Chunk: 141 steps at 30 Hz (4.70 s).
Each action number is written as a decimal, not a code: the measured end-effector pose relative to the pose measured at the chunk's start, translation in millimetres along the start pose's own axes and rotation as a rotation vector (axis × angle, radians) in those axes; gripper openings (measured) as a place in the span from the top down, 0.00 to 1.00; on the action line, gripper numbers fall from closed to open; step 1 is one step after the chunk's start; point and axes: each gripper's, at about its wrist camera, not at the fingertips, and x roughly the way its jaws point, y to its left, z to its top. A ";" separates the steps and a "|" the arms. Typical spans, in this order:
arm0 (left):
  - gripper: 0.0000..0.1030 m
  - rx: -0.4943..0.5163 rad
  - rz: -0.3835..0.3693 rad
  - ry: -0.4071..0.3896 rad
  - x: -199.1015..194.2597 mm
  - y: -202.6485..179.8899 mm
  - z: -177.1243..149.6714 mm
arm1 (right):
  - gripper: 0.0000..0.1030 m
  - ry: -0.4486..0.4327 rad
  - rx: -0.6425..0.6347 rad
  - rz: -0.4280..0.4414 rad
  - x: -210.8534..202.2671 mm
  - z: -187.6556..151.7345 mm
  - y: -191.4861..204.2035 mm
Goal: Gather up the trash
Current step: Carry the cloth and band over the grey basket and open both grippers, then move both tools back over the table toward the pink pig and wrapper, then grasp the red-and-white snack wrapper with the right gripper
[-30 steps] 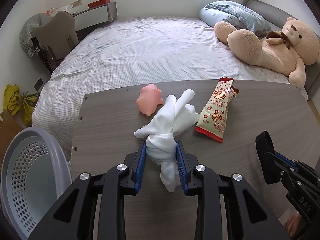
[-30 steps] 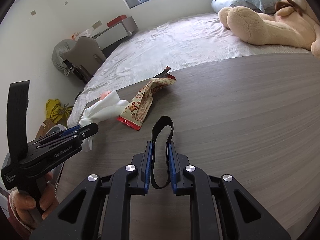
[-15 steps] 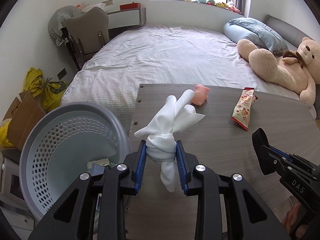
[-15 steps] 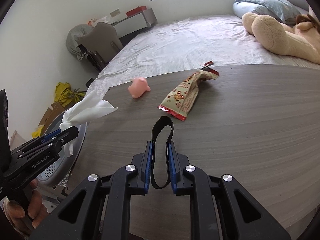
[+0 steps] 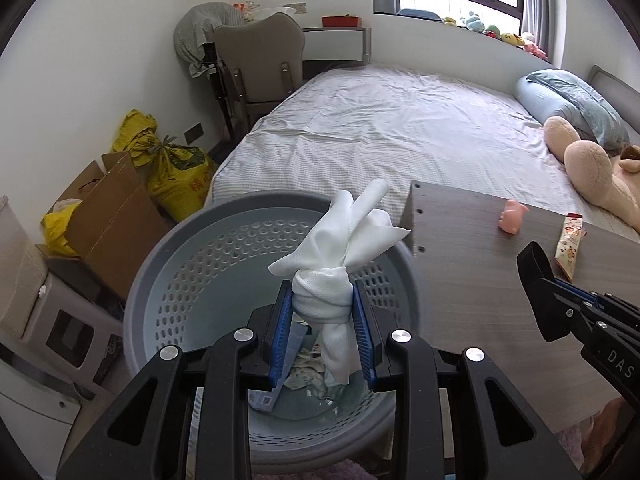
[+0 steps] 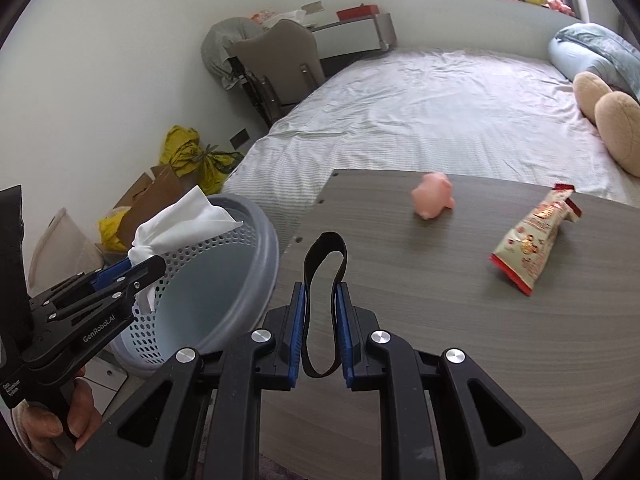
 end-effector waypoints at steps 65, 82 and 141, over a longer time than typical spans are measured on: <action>0.41 -0.127 0.151 0.028 4.0 76.8 -12.5 | 0.42 0.035 -0.155 0.127 44.3 20.4 83.8; 0.40 -0.135 0.139 -0.010 -24.3 61.4 -18.0 | 0.38 0.004 -0.111 0.102 14.7 10.9 56.6; 0.40 0.144 -0.133 0.020 27.7 -128.9 34.3 | 0.29 -0.002 0.268 -0.340 21.4 34.3 -167.6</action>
